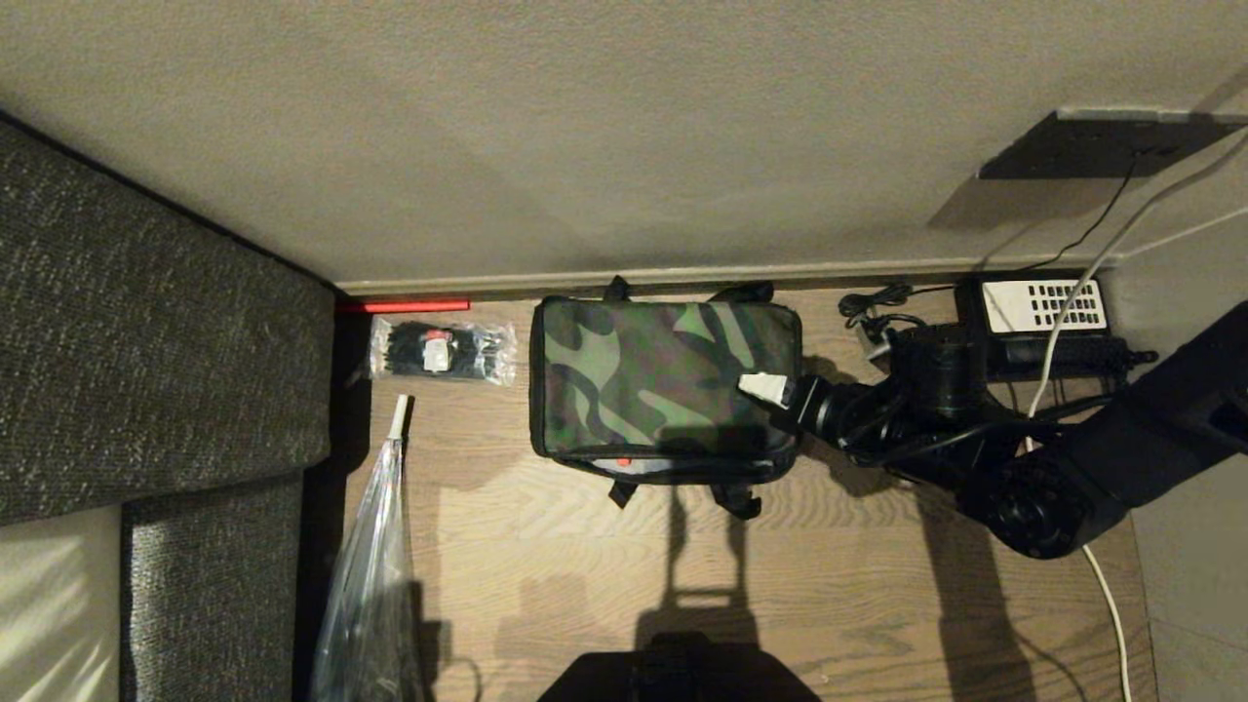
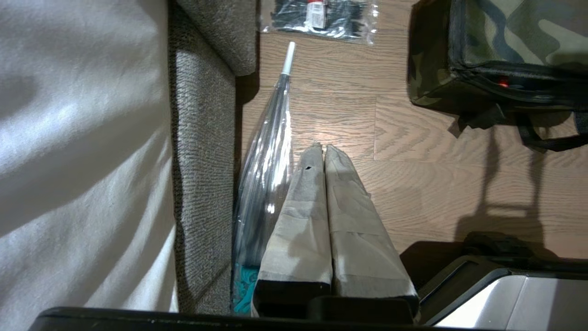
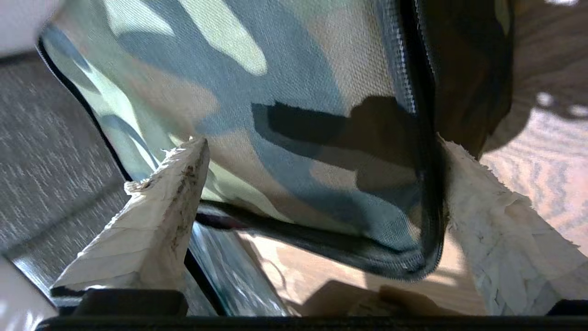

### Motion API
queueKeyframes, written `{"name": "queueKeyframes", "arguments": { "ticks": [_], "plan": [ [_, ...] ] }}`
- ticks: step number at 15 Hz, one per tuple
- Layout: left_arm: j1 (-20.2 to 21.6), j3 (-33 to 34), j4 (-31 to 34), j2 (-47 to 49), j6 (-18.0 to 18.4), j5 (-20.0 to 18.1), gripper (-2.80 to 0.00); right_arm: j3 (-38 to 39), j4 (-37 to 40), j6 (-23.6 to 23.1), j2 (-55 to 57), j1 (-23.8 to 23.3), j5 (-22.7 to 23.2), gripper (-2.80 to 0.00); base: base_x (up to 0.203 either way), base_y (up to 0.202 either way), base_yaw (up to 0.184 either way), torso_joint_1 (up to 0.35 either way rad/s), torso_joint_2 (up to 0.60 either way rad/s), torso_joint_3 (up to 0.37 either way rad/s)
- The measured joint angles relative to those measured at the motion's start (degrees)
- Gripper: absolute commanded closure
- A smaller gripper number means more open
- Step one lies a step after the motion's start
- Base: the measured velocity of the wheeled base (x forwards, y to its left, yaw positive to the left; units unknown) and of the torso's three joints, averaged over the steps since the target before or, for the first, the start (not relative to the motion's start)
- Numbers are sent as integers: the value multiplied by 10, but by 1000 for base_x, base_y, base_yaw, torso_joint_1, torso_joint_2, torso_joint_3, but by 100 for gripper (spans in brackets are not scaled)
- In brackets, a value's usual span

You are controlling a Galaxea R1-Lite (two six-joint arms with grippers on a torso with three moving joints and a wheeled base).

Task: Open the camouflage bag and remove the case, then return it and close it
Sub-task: Open the top of the storage box

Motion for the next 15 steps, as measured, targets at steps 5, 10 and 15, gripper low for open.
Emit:
{"name": "queueKeyframes", "arguments": {
  "ticks": [5, 10, 15],
  "plan": [
    [0, 0, 0, 0, 0, 0, 0, -12, 19, 100, -25, 1, 3, -280, 0, 0, 0, 0, 0, 0],
    [0, 0, 0, 0, 0, 0, 0, -19, 76, 182, -103, 1, 7, -280, 0, 0, 0, 0, 0, 0],
    [0, 0, 0, 0, 0, 0, 0, -58, 112, 253, -143, -1, 6, -280, 0, 0, 0, 0, 0, 0]
  ]
}}
